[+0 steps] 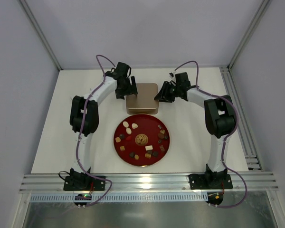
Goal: Pack the chocolate
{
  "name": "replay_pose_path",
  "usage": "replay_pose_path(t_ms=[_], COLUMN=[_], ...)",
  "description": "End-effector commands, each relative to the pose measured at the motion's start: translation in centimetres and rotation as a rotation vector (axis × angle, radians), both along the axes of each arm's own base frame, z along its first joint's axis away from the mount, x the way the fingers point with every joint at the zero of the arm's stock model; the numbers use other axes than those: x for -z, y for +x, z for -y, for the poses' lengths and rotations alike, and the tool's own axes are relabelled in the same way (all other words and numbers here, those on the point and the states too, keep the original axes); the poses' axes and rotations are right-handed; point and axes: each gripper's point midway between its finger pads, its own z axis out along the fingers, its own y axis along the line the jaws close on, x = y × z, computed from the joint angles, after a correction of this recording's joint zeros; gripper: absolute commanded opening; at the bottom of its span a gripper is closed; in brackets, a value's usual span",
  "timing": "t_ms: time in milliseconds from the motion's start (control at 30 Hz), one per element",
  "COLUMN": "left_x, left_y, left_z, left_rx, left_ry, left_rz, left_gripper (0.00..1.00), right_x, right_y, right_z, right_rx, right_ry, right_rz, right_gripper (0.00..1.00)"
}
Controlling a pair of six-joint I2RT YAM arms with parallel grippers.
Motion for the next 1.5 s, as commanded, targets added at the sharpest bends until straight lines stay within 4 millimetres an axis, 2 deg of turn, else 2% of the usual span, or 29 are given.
replay_pose_path(t_ms=[0,267,333,367,500,600,733,800,833,900,967,1067,1100,1200,1233,1267,1300,1333,1367,1400,1433,1467], left_x=[3.8,5.4,4.7,4.4,1.2,0.0,-4.0,-5.4,-6.3,-8.2,-10.2,-11.7,-13.4,-15.7,-16.2,-16.7,-15.8,-17.7,-17.9,-18.0,-18.1,-18.3], left_y=[-2.2,-3.7,-3.3,-3.2,-1.5,-1.2,-0.3,0.2,0.4,0.3,0.2,-0.7,-1.3,-3.5,-4.2,-4.9,-6.0,-7.2,-8.0,-9.0,-10.8,-11.7], left_z=[-2.6,-3.2,-2.6,-2.5,-2.3,-2.5,-2.2,-2.4,-2.3,-2.4,-2.4,-2.2,-2.2,-2.5,-2.5,-2.6,-3.0,-3.3,-3.4,-3.6,-4.2,-4.6], left_rx=[-0.042,-0.057,-0.035,-0.025,0.002,0.01,0.034,0.03,0.036,0.037,0.043,0.057,0.06,0.07,0.074,0.077,0.078,0.083,0.09,0.097,0.102,0.1], left_ry=[0.136,0.149,0.121,0.118,0.108,0.098,0.05,0.03,0.012,-0.007,-0.022,-0.05,-0.069,-0.098,-0.106,-0.107,-0.096,-0.107,-0.101,-0.097,-0.092,-0.095], left_rz=[-0.126,-0.179,-0.149,-0.14,-0.052,-0.039,0.056,0.087,0.104,0.138,0.18,0.193,0.222,0.256,0.267,0.277,0.252,0.296,0.307,0.312,0.322,0.339], left_gripper=[0.77,0.76,0.76,0.76,0.8,0.8,0.83,0.84,0.84,0.84,0.85,0.85,0.85,0.85,0.85,0.85,0.85,0.85,0.85,0.85,0.85,0.86], right_x=[2.7,2.7,2.1,1.1,-1.2,-3.7,-7.8,-9.1,-10.5,-11.7,-13.2,-15.0,-15.4,-17.9,-17.4,-19.8,-20.4,-19.7,-22.2,-22.7,-22.1,-22.6], right_y=[-1.3,-1.6,-1.4,-0.9,0.2,1.6,2.8,2.9,3.3,3.2,2.8,1.7,1.4,-0.7,-1.5,-2.8,-3.3,-4.3,-5.7,-6.5,-7.6,-8.5], right_z=[1.6,2.2,2.1,2.0,1.6,1.2,0.8,1.0,0.9,1.1,1.3,1.9,2.0,2.9,3.4,4.0,4.5,5.1,5.7,6.2,6.7,7.2], right_rx=[0.036,0.039,0.03,0.028,0.017,0.014,0.013,0.013,0.013,0.019,0.028,0.044,0.049,0.065,0.078,0.091,0.104,0.118,0.134,0.144,0.152,0.165], right_ry=[-0.101,-0.135,-0.13,-0.123,-0.118,-0.103,-0.082,-0.086,-0.084,-0.086,-0.084,-0.079,-0.079,-0.075,-0.091,-0.081,-0.087,-0.108,-0.096,-0.097,-0.108,-0.111], right_rz=[-0.052,-0.046,-0.033,-0.011,0.031,0.075,0.155,0.165,0.194,0.209,0.24,0.273,0.283,0.341,0.336,0.394,0.421,0.415,0.482,0.501,0.499,0.518], right_gripper=[0.42,0.42,0.42,0.42,0.42,0.42,0.43,0.43,0.43,0.44,0.47,0.49,0.5,0.57,0.63,0.66,0.73,0.76,0.79,0.84,0.87,0.98])
